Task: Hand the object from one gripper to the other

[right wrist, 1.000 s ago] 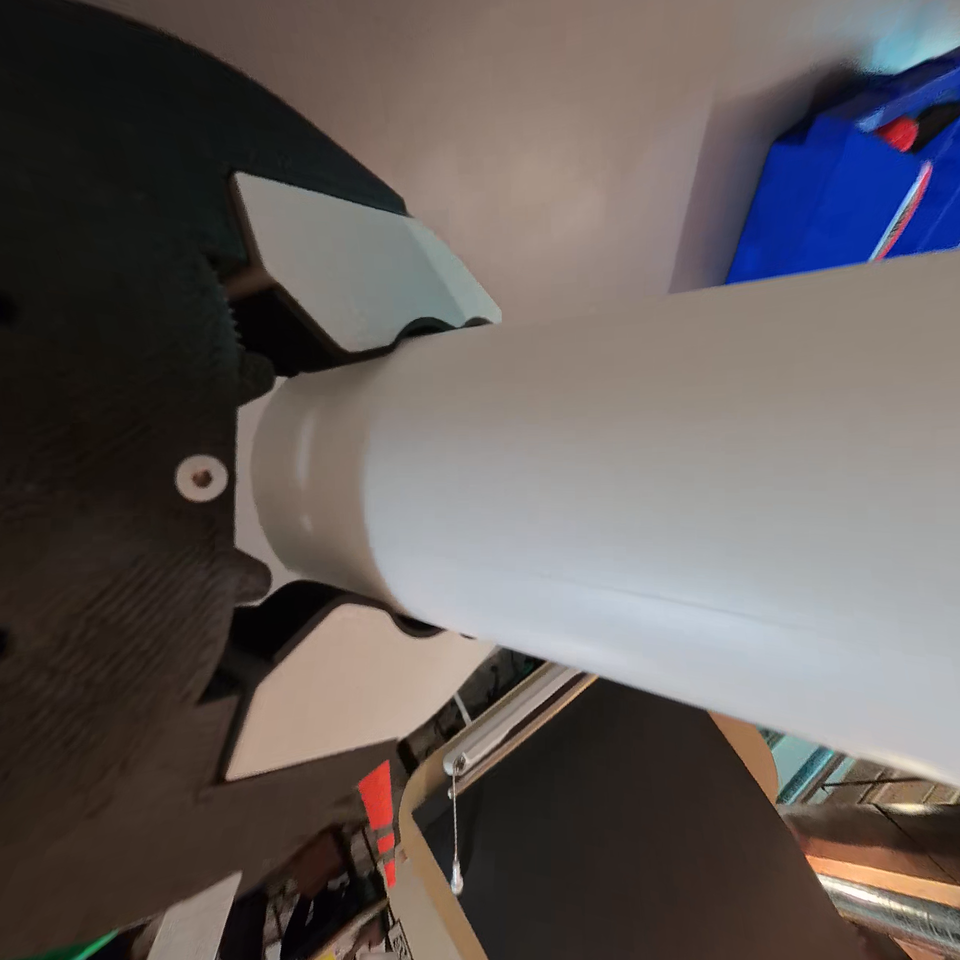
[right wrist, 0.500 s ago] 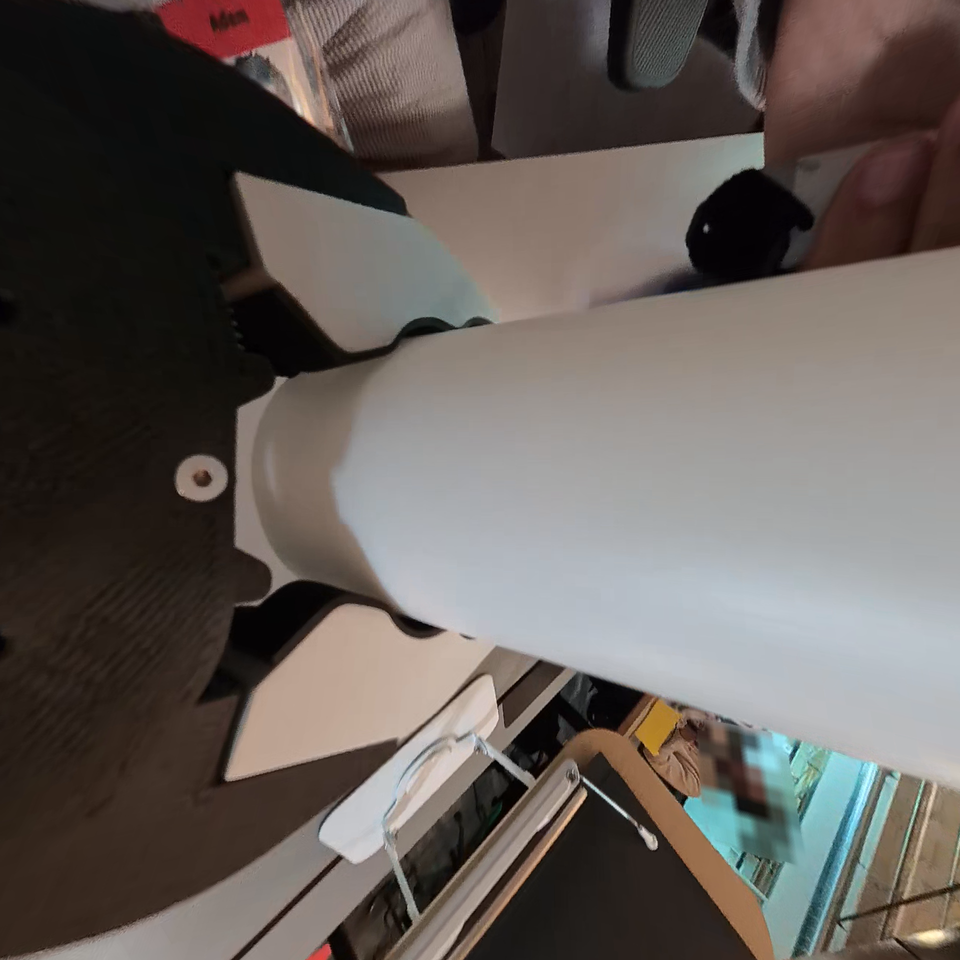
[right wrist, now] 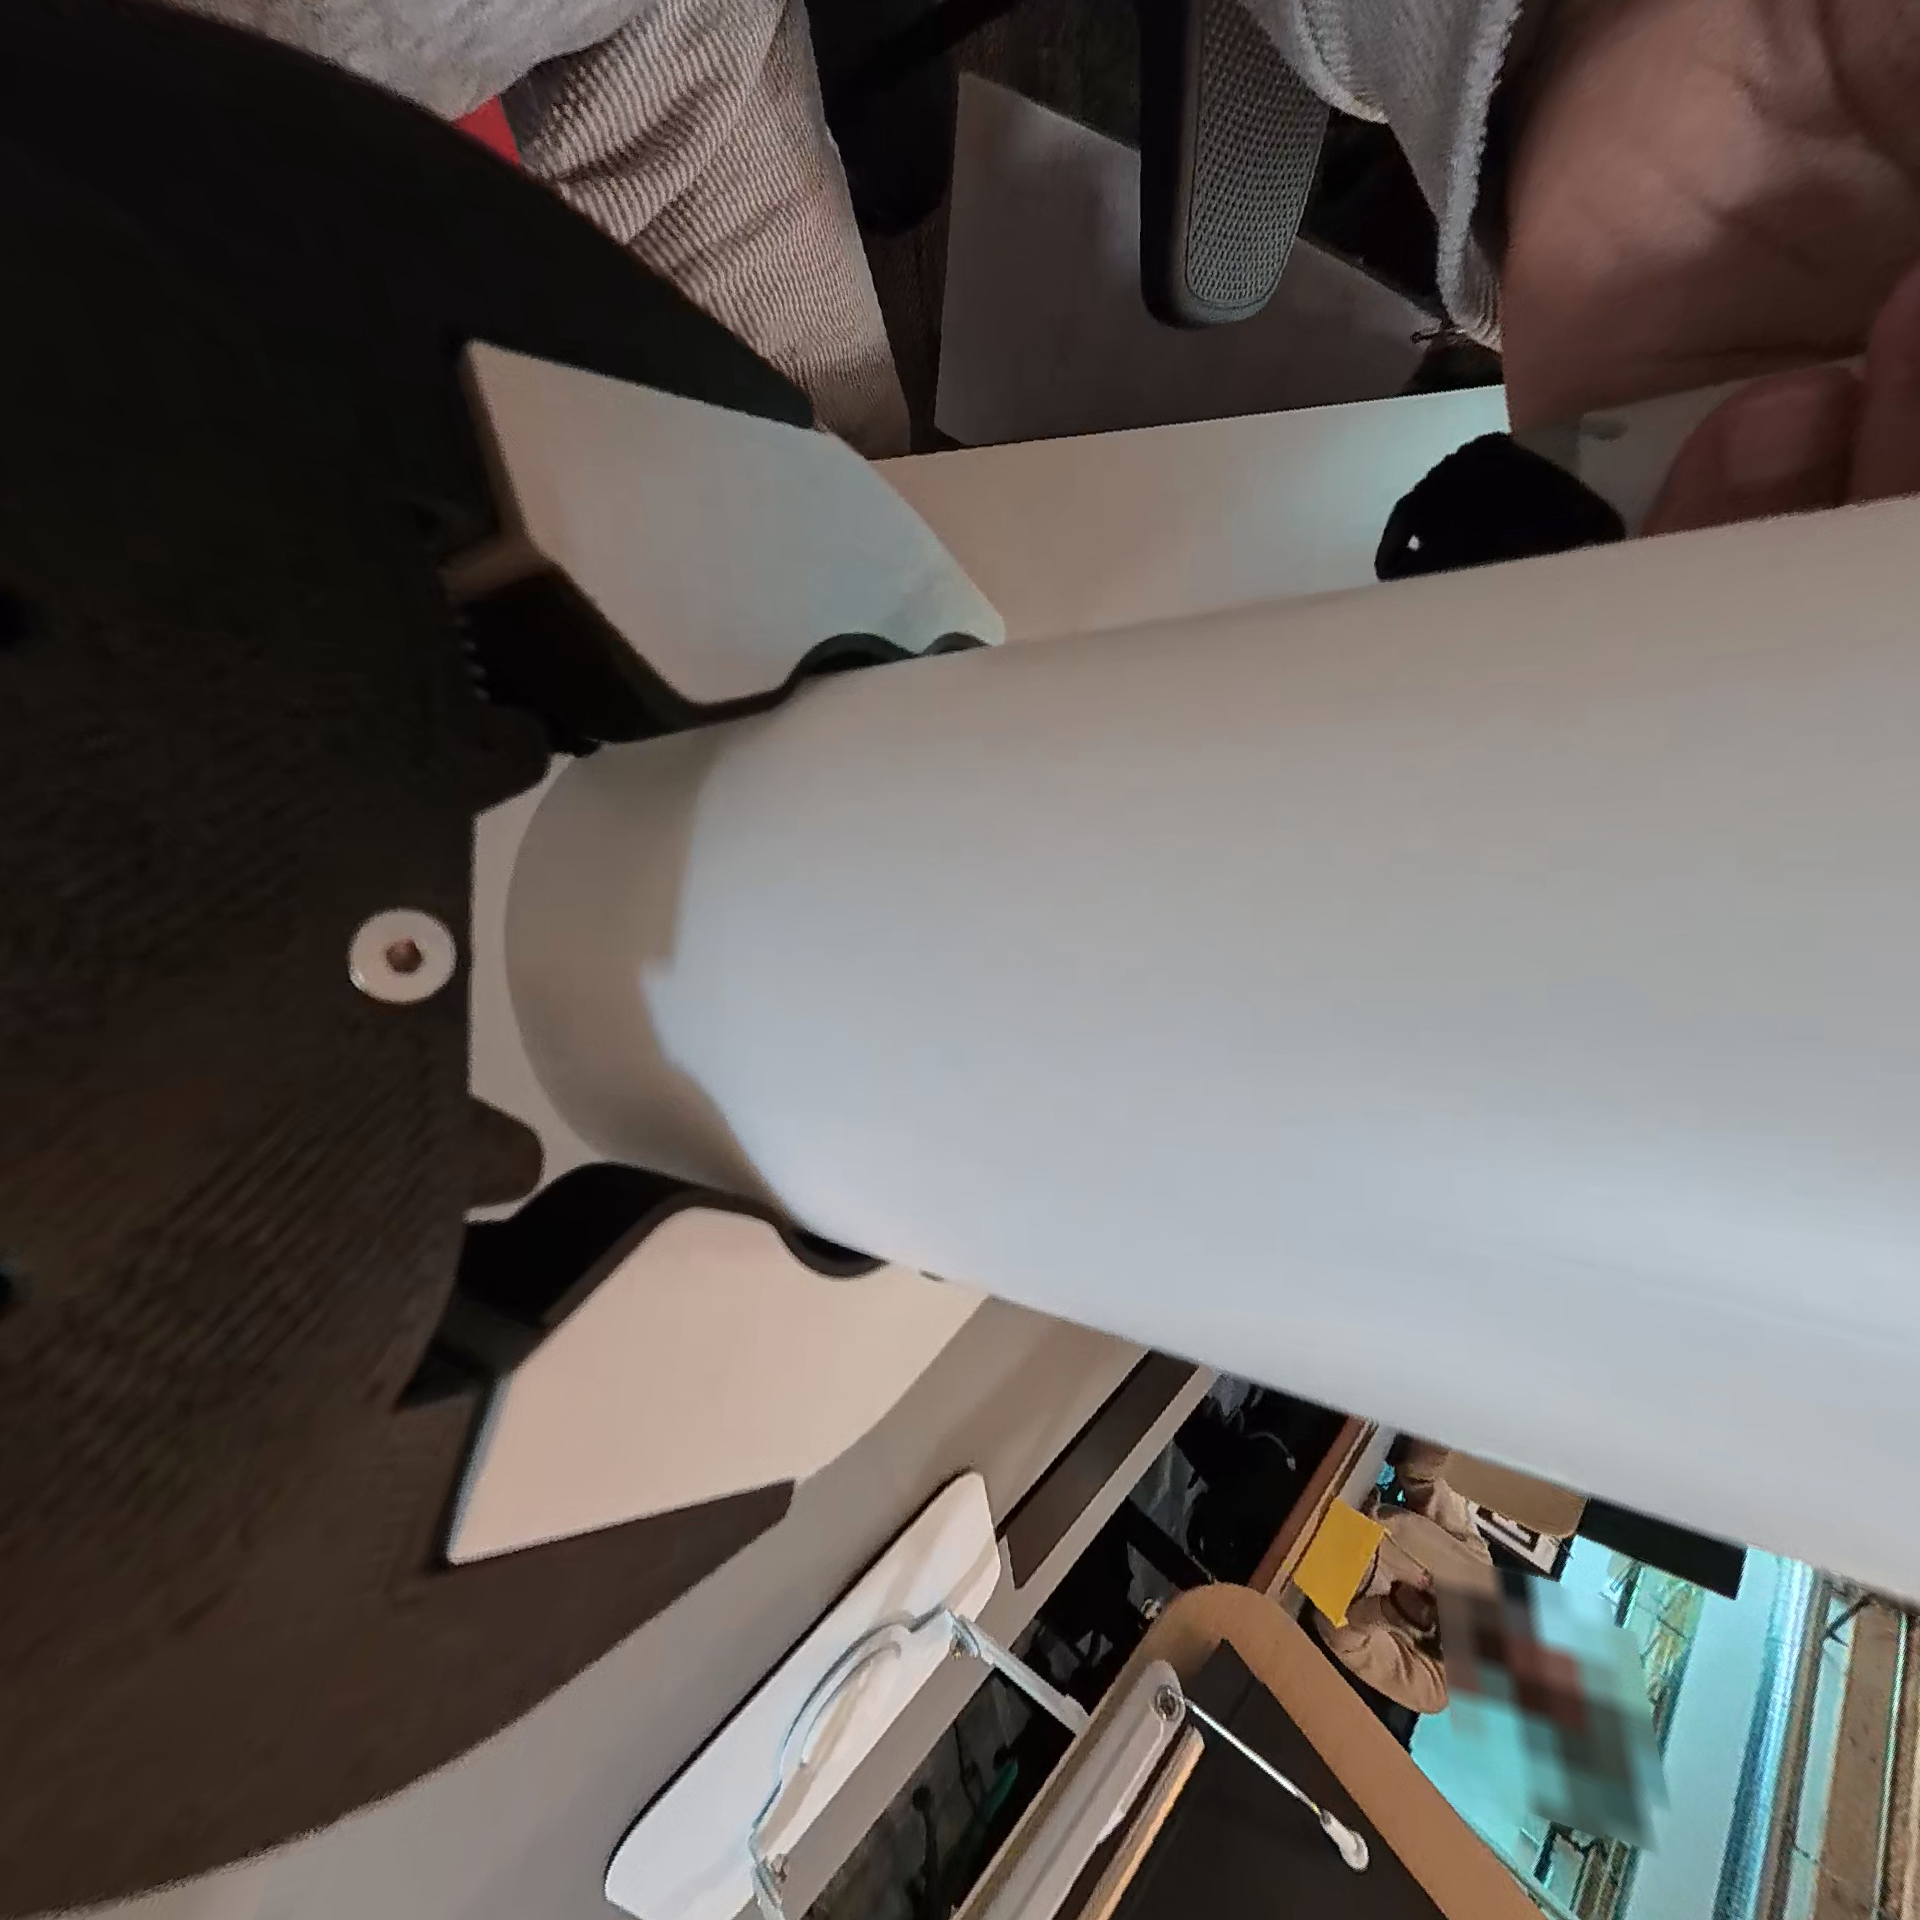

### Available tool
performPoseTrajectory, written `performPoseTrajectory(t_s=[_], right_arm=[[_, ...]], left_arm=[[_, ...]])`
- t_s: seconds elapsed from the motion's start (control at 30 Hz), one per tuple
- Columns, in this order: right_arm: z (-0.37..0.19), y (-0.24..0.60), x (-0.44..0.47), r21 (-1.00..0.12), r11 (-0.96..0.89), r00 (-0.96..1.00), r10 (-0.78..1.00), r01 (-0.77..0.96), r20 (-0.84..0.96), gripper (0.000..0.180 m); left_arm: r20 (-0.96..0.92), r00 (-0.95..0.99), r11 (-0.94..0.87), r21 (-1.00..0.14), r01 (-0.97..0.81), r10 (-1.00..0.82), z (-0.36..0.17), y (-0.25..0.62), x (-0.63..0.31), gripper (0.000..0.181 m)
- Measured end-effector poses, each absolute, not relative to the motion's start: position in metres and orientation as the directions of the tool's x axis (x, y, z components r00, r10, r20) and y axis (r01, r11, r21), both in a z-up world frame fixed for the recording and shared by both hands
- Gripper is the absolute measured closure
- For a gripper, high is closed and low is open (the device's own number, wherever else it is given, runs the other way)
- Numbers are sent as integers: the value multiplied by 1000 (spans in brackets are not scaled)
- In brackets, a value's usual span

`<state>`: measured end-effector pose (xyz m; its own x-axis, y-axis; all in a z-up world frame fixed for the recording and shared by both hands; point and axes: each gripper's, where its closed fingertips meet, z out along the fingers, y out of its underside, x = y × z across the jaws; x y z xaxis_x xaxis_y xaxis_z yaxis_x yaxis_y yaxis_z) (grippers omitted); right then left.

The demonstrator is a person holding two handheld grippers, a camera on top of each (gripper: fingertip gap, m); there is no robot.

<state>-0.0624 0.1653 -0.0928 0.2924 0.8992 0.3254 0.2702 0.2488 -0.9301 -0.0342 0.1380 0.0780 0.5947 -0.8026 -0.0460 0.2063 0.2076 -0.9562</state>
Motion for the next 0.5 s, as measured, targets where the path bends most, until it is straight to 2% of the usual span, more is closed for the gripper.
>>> performPoseTrajectory(t_s=[0.13, 0.33, 0.5], right_arm=[[-98, 162, -66, -942, 224, 269, 918, 251, 290, 74], [-97, 159, -68, -973, 152, 226, 956, 174, 189, 61], [-87, 156, -65, -987, 133, 185, 972, 92, 148, 61]], left_arm=[[-19, 598, 180, -961, 210, -801, 75, 143, -36, 92], [-11, 632, 173, -965, 196, -775, 73, 150, -46, 92], [19, 648, 150, -967, 205, -762, 74, 156, -59, 92]])
